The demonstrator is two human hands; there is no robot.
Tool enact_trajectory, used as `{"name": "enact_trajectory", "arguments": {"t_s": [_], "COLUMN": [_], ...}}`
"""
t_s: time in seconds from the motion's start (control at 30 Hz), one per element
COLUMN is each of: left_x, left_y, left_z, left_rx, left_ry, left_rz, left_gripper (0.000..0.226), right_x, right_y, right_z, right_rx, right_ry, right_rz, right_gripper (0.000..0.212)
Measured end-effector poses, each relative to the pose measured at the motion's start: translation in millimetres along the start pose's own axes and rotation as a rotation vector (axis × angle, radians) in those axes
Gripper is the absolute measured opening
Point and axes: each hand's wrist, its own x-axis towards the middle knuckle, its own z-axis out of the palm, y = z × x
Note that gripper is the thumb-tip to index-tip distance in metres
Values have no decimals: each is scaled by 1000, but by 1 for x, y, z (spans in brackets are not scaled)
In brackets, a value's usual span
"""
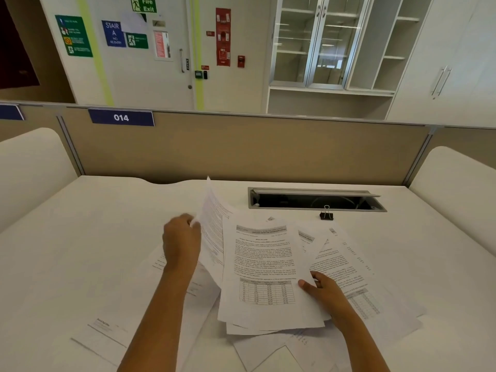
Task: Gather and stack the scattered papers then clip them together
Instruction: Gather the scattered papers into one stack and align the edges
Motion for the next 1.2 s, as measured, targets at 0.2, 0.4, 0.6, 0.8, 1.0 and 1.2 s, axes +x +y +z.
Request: {"name": "enact_trajectory", "arguments": {"t_s": [0.2, 0.4, 0.6, 0.8, 1.0, 1.2], "left_x": [-35, -90, -120, -125, -81, -68], "left_y": [86, 108, 72, 45, 9, -51], "left_z": [-43, 40, 113, 122, 93, 83], "left_rx": [-39, 186, 142, -51, -250, 126], "left_ry": [80, -358, -714, -893, -409, -411], "left_rz": [426, 504, 261, 89, 26, -229], "left_gripper": [23, 33, 25, 44, 33, 69], "right_x": [-4, 0, -8, -8, -4, -8], "right_y": [-6, -3, -12, -15, -6, -13], "right_z": [0, -1, 2, 4, 1, 5], "right_rx": [-13, -47, -6, 21, -16, -8], "right_ry": [4, 5, 62, 87, 31, 41], "right_rz": [11, 29, 17, 12, 33, 13], "right_gripper": [15, 19, 22, 43, 33, 15]}}
